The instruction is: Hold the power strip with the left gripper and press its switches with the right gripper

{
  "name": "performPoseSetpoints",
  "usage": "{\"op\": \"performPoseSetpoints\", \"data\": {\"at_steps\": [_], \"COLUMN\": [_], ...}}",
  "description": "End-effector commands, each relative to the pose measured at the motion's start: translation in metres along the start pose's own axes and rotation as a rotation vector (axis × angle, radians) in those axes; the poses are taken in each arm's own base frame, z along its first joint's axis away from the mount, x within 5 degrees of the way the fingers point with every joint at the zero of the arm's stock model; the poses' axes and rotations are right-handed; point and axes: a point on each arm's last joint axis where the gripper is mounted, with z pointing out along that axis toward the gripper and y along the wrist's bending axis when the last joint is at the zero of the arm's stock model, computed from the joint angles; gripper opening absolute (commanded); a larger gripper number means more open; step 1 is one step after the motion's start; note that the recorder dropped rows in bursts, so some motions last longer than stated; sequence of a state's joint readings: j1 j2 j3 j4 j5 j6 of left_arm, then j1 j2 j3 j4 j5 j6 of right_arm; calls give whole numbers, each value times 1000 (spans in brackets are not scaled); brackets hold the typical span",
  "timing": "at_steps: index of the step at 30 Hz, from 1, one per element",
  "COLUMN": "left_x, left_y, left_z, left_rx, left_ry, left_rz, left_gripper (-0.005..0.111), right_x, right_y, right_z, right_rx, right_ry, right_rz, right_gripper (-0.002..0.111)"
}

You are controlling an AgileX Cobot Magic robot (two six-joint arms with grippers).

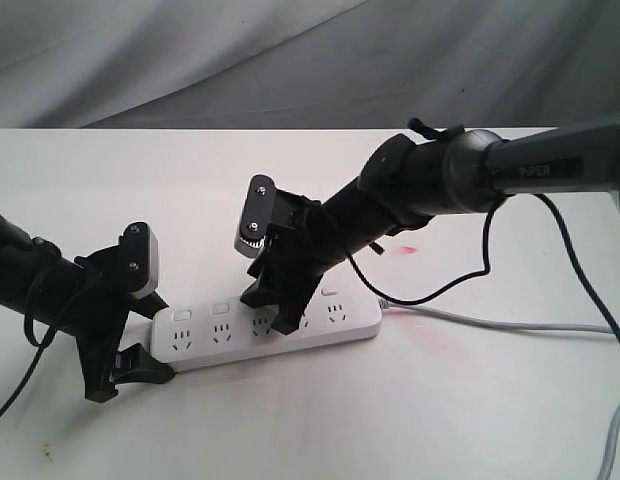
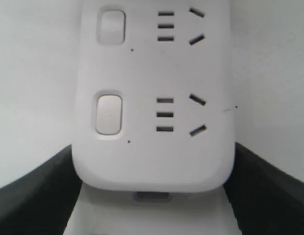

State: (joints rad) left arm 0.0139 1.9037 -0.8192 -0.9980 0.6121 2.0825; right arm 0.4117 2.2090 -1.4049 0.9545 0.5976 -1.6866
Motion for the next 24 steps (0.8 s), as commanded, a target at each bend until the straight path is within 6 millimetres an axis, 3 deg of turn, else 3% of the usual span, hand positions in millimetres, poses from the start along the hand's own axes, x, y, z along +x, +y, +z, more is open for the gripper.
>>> {"op": "performPoseSetpoints", "data": {"at_steps": [1, 6, 10, 17, 24], "left_x": [2, 2, 2, 2, 2], "left_y": [2, 2, 2, 2, 2], "left_z": [1, 1, 1, 1, 1], "left_rx": [-23, -23, -23, -23, -23], "left_ry": [23, 23, 23, 23, 23], "left_rz": [22, 22, 22, 22, 22], "left_gripper": [51, 51, 51, 51, 51], "right_x": [14, -7, -6, 6, 10], "right_y": [1, -2, -11, -17, -16], "right_z": [-1, -30, -48, -52, -42], "right_rx": [-7, 56, 95, 104, 82], "right_ry": [62, 15, 16, 37, 35], "right_rz": [-63, -88, -64, -41, -10], "right_gripper": [39, 39, 39, 39, 39]}}
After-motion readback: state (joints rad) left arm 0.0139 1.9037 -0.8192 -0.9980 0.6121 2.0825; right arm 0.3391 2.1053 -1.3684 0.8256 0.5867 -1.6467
